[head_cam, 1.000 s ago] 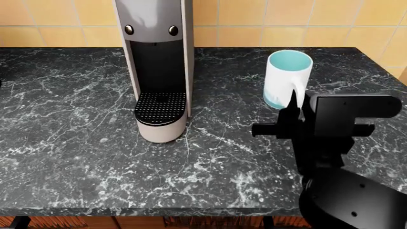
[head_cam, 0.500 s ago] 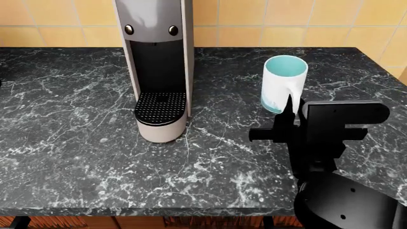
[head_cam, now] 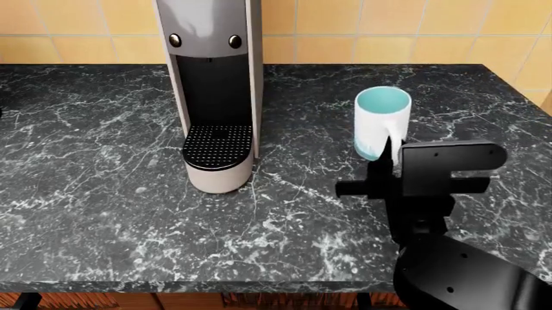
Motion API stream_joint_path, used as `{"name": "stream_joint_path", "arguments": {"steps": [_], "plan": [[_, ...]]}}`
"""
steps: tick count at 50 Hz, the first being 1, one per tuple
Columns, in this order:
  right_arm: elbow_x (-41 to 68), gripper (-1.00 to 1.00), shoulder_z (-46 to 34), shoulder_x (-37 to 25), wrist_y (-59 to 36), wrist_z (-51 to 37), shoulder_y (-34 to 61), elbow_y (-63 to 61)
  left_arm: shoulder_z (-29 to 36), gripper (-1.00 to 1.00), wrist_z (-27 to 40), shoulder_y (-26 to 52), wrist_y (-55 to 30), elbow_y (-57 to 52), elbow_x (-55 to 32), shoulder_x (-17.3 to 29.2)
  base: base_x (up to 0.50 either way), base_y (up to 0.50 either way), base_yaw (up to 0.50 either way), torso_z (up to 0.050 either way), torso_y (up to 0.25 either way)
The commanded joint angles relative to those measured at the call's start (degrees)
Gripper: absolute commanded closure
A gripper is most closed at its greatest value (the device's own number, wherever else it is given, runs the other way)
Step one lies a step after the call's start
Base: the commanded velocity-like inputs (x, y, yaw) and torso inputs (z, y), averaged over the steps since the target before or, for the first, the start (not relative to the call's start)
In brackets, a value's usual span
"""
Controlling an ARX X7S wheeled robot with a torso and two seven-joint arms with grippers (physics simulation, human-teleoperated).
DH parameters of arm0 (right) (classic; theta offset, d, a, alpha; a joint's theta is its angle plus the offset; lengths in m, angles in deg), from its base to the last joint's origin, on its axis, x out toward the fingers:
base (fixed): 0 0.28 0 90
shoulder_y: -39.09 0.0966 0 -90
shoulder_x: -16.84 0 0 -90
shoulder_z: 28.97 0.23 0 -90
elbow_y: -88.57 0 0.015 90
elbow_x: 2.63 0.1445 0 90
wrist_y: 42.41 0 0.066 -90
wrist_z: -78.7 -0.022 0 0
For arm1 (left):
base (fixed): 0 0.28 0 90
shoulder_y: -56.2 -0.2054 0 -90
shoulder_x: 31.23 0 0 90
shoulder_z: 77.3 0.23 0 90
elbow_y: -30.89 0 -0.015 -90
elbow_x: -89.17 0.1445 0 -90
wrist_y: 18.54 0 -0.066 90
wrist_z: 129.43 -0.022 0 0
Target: Pick the mug from under the coffee machine dispenser and place it on the counter.
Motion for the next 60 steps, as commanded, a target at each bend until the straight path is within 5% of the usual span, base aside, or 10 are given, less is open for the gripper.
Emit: {"name": "stream_joint_path", "arguments": {"steps": [1, 60], "plan": [[-1.46, 1.0, -0.06, 0.34, -0.05, 0.38, -0.15, 0.81, 0.1, -1.0, 0.04, -0.18, 0.25, -0.01, 0.09, 0.1, 0.0, 0.0, 0.0, 0.0, 0.0], [-0.51, 1.0, 0.22, 0.76, 0.49, 1.51, -1.72, 2.79, 0.78, -1.0, 0.54, -0.74, 1.51, 0.0, 0.59, 0.87, 0.0, 0.0, 0.0, 0.0, 0.001]]}}
